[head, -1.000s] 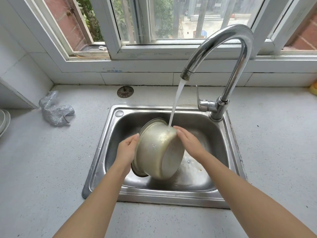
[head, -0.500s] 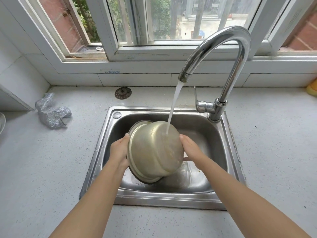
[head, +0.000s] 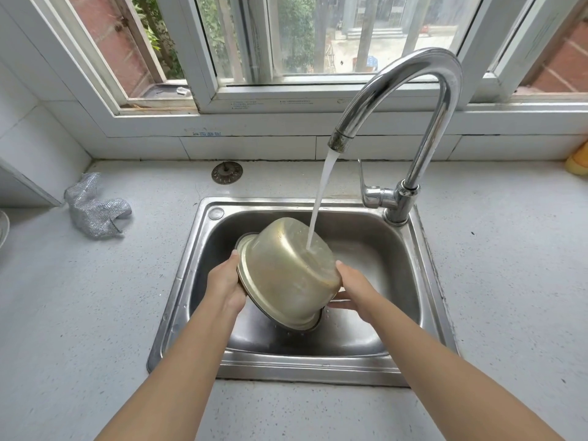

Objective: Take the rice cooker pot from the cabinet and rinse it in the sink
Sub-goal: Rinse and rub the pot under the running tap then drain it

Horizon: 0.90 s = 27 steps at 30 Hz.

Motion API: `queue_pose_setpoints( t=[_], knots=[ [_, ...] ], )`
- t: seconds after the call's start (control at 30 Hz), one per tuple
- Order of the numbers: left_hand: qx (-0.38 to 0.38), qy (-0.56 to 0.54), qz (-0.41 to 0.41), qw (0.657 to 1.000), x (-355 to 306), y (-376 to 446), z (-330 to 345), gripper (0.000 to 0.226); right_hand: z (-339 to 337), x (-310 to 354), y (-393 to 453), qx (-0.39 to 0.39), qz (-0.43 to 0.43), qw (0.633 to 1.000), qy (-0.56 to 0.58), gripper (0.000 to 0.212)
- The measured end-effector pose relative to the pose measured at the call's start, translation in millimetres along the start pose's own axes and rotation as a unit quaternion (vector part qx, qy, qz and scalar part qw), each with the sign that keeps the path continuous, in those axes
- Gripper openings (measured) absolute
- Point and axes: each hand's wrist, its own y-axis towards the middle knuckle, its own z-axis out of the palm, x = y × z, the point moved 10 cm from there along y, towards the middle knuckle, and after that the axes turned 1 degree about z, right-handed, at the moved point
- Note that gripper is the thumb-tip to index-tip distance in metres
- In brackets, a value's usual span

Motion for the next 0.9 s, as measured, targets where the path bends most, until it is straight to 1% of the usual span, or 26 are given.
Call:
queue_pose_setpoints(
  t=[0.13, 0.27, 0.33, 0.43, 0.5, 0.53, 0.6, 0.63, 0.67, 0.7, 0.8, 0.9],
  knots=[
    [0.033, 0.003, 0.01, 0.999, -3, -4, 10, 0.02, -4, 8, -1, -0.023, -0.022, 0.999, -0.01, 0.036],
    [0.077, 0.045, 0.038, 0.995, -9, -14, 26, 0.02, 0, 21, -5, -0.028, -0.053, 0.997, -0.058, 0.034],
    [0.095, 0.062, 0.049, 0.992, -12, -19, 32, 0.018, 3, 31, -9, -0.027, -0.09, 0.992, -0.088, 0.038],
    [0.124, 0.09, 0.054, 0.987, -11, -25, 38, 0.018, 11, 53, -18, -0.029, -0.181, 0.974, -0.129, 0.043],
    [0.14, 0.105, 0.057, 0.983, -9, -29, 42, 0.021, 15, 75, -31, -0.055, -0.266, 0.947, -0.171, 0.043],
    [0.149, 0.112, 0.061, 0.981, -8, -31, 45, 0.022, 19, 87, -40, -0.07, -0.319, 0.923, -0.202, 0.041],
    [0.174, 0.128, 0.07, 0.974, -8, -38, 52, 0.023, 30, 105, -58, -0.091, -0.413, 0.864, -0.275, 0.034],
    [0.187, 0.137, 0.075, 0.97, -8, -41, 55, 0.023, 34, 109, -63, -0.1, -0.44, 0.839, -0.306, 0.03],
    [0.198, 0.148, 0.079, 0.966, -8, -44, 58, 0.023, 36, 110, -65, -0.106, -0.453, 0.823, -0.326, 0.028],
    [0.21, 0.161, 0.083, 0.961, -8, -47, 61, 0.023, 37, 111, -64, -0.108, -0.454, 0.819, -0.334, 0.028],
    [0.243, 0.203, 0.103, 0.943, -11, -54, 67, 0.024, 36, 111, -55, -0.084, -0.429, 0.835, -0.333, 0.031],
    [0.268, 0.235, 0.115, 0.927, -13, -57, 68, 0.025, 27, 107, -44, -0.049, -0.374, 0.884, -0.278, 0.032]
  ],
)
